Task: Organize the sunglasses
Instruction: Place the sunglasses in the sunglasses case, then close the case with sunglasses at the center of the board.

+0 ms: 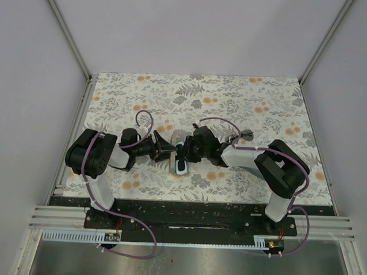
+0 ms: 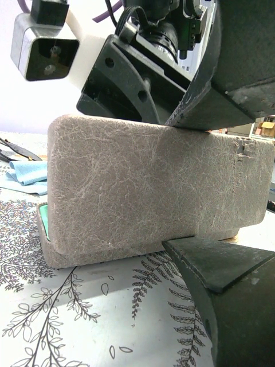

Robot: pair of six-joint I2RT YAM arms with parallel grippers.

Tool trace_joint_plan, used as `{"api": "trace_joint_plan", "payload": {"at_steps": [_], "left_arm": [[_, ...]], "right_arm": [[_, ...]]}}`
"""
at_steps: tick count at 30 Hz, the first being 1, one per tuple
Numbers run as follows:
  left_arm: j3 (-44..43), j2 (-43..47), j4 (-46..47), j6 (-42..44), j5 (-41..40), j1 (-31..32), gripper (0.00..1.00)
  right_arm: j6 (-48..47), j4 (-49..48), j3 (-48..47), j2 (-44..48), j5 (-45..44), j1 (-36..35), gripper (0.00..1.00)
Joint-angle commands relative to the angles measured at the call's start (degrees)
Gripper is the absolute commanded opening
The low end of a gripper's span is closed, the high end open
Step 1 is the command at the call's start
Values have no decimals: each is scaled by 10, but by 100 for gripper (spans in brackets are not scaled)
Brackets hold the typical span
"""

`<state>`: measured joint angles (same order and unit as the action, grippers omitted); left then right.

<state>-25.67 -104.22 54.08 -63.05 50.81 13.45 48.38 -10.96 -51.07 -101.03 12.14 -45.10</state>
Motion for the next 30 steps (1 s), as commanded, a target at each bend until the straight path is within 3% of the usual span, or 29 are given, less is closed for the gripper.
{"api": "trace_joint_plan", "payload": {"at_steps": [1, 5, 7, 10, 22, 27, 30], "left_arm": [[2, 20, 36, 7, 0, 1, 40], [-1, 29, 13, 19, -5, 2, 40], [-3, 31, 8, 21, -6, 2, 40], [-3, 33, 1, 27, -6, 2, 40], [-28, 63, -121, 95, -25, 3, 40], [-62, 82, -251, 174, -52, 3, 40], [-105, 96, -377, 247, -90, 7, 40]], "right_arm": [[15, -32, -32, -24, -45, -5, 30], [25, -21, -41, -36, -68, -5, 35], [28, -20, -40, -36, -70, -7, 48], [28, -13, -37, -23, -79, -12, 61], [33, 53, -11, 81, -118, -13, 69], [39, 73, 31, 154, -160, -12, 72], [40, 85, 64, 216, -192, -12, 73]]}}
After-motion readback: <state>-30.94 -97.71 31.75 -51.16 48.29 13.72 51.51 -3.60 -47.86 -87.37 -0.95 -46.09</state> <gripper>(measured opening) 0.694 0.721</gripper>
